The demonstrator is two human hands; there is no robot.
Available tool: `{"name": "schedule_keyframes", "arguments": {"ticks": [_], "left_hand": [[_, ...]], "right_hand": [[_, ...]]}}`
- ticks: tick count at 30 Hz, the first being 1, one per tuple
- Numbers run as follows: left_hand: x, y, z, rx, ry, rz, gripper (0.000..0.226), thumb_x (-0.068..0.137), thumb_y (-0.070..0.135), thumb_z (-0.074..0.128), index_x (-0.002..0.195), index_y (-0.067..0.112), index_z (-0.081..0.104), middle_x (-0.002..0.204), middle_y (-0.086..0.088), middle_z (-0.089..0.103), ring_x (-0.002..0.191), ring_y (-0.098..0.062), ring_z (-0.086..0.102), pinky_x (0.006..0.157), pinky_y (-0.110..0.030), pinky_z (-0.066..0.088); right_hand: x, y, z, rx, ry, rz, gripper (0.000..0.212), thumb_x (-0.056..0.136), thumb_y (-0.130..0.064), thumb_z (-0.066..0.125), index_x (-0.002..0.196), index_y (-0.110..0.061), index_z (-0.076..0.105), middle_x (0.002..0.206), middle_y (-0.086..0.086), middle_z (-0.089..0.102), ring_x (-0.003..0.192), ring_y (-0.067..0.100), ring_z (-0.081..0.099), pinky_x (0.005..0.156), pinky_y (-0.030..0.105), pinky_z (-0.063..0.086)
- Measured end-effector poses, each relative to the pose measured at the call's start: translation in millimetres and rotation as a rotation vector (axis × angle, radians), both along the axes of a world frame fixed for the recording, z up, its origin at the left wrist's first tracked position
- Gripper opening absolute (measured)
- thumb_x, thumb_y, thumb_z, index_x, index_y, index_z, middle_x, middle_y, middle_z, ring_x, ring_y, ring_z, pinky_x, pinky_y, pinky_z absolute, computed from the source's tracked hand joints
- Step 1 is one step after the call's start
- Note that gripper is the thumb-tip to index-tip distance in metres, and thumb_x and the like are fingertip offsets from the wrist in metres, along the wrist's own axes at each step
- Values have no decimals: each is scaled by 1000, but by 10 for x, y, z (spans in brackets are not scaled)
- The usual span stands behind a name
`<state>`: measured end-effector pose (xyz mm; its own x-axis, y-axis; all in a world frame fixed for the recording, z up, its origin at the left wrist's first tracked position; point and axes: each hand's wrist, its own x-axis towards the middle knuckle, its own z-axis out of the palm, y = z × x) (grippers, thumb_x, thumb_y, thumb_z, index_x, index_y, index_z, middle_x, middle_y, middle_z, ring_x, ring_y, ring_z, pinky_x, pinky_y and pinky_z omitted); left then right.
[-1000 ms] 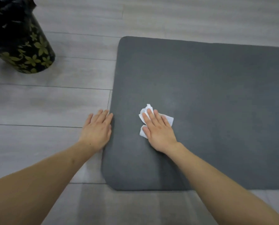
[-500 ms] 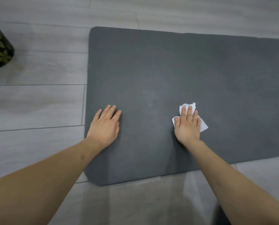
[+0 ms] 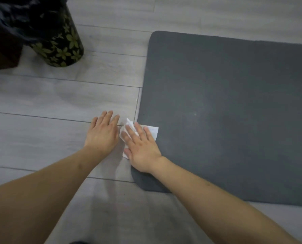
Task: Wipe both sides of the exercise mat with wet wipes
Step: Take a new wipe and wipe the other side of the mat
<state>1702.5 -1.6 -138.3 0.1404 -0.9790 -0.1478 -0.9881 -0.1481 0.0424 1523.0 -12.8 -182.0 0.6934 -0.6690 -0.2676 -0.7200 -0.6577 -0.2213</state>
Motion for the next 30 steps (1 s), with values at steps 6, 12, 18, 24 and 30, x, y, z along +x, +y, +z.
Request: {"name": "schedule_keyframes", "arguments": {"ticks": [6,12,18,24,30], "left_hand": [[-300,-171,53,2,-2,-84,54,104,29,36,157,16,33,166,-9,27,155,-26,18,125,-47,15],[-1051,-581,-20,-46,93,-238,51,102,26,44,151,15,43,162,-11,35,152,-29,26,123,-48,20],[-1464,-744,-106,-38,124,-311,50,103,27,42,152,17,42,163,-10,33,153,-30,23,123,-48,19],[-1144,-613,-178,-28,126,-271,50,103,26,41,152,17,41,163,-9,31,154,-28,22,124,-48,19],[-575,-304,-144,-5,99,-153,50,103,24,41,152,16,39,164,-10,31,153,-30,22,123,-49,20]], "right_hand": [[-819,-57,-13,-50,-57,38,62,110,-46,20,166,-24,9,174,-3,1,160,22,-3,129,44,0],[-2713,-281,-11,-78,21,-541,61,108,-51,11,165,-32,0,171,-11,-12,159,15,-9,129,43,2],[-3323,-5,3,-29,66,-964,63,109,-48,14,166,-25,-1,173,-2,-11,159,25,-9,128,47,-2],[-2637,48,-36,-60,92,-867,64,107,-47,11,166,-23,0,174,4,-7,158,36,-7,128,51,0],[-1392,-45,26,-8,23,-478,71,100,-52,3,165,-24,-3,173,1,-14,157,33,-16,127,51,-8]]}}
